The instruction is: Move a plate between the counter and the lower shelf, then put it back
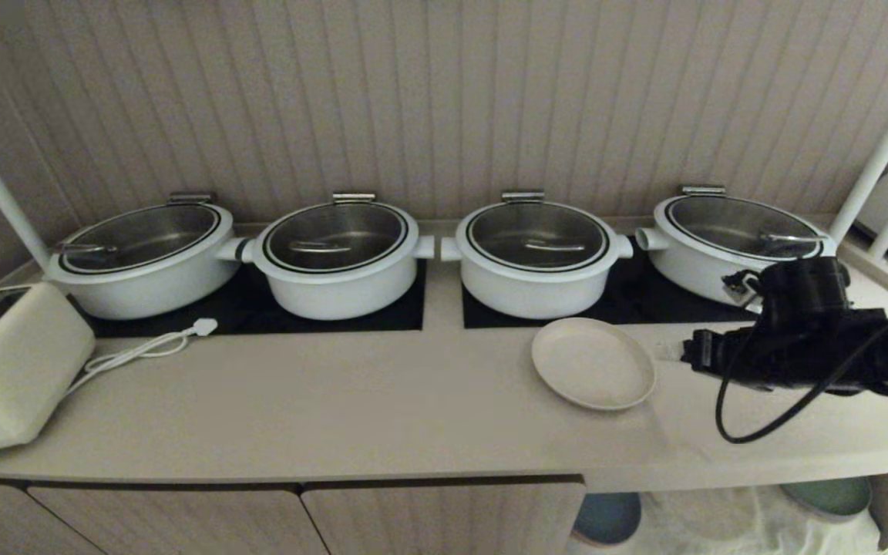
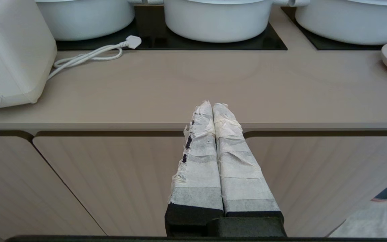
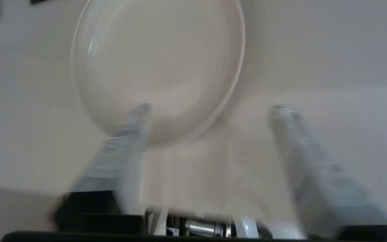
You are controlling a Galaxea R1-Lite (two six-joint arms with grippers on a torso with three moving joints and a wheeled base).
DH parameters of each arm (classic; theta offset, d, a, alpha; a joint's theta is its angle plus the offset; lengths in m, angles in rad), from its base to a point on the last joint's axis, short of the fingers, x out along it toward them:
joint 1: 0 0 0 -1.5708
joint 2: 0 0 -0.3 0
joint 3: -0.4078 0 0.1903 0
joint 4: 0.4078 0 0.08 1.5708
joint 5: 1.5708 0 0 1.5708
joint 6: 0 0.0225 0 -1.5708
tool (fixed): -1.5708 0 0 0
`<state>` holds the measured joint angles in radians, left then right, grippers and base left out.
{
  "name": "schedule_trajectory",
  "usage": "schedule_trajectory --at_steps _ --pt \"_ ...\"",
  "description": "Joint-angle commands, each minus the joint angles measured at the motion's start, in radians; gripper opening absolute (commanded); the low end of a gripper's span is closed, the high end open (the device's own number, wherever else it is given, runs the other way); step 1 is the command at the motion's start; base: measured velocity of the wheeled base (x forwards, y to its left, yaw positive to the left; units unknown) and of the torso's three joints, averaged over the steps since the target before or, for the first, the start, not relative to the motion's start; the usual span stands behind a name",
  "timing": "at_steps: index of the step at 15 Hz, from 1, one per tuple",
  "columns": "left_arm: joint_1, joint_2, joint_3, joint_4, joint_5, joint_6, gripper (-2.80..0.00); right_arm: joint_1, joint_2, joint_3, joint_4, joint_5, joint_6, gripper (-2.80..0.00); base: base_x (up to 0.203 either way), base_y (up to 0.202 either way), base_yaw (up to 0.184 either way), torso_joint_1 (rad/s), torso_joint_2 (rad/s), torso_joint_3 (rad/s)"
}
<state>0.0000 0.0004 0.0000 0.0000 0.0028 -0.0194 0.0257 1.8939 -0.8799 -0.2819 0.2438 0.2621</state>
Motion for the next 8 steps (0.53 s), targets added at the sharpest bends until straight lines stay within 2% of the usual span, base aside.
schedule_trajectory --at_steps 1,8 --pt "0.0 0.0 0.0 0.0 0.0 -0.001 -2.8 0.0 -0.115 0.082 -0.004 0.002 -0.008 -2.8 0.0 0.0 0.0 0.0 0.0 0.0" --pt "0.0 0.0 0.0 0.0 0.0 -0.001 -2.8 0.0 -0.367 0.29 -0.011 -0.007 -0.033 -2.8 0.0 0.0 0.0 0.0 0.0 0.0"
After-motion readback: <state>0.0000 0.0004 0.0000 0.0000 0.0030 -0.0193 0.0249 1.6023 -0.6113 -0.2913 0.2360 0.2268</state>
